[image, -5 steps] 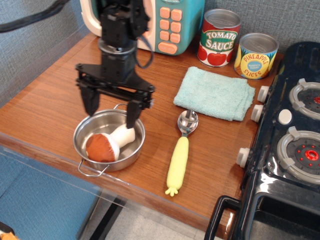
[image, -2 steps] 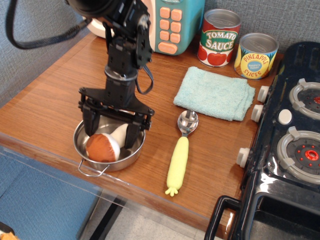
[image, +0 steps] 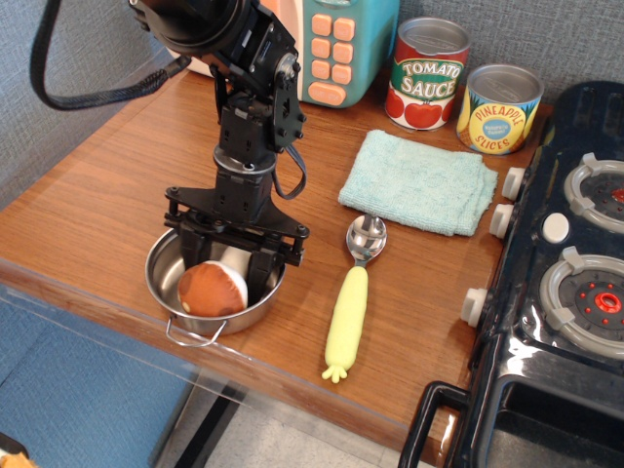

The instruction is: PUT THE MASHROOM ON THE TOWL

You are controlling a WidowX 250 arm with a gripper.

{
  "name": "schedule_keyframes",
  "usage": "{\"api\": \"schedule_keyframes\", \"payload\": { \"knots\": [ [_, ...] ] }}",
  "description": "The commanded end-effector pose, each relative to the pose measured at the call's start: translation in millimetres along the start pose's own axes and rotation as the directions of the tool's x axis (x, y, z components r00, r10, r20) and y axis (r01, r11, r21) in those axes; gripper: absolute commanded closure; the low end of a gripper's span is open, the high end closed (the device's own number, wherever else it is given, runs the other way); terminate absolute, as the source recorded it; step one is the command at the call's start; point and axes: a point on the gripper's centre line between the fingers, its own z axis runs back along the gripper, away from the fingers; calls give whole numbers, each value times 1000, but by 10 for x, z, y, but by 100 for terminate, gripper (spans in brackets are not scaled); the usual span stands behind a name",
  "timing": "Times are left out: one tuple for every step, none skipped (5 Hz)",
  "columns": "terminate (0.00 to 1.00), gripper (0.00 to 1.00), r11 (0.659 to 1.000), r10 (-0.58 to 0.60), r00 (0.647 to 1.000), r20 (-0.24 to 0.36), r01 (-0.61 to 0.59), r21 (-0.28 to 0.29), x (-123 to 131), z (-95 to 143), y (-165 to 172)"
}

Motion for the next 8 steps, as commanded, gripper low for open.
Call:
{"api": "schedule_keyframes", "payload": {
  "knots": [
    [0,100,999,13,997,80,-15,30,45,474,-30],
    [0,100,995,53,992,116,-61,74,134,800,-167],
    [0,100,999,36,993,113,-39,22,381,946,-484],
    [0,100,998,3,994,106,4,-59,738,926,-846],
    [0,100,996,-26,991,133,38,-83,1035,934,-1129],
    [0,100,994,-43,986,162,59,-97,1243,960,-1281],
    [0,100,994,-59,979,194,75,-80,1400,974,-1349],
    [0,100,996,-61,979,193,72,-53,1458,882,-1326]
  ]
}}
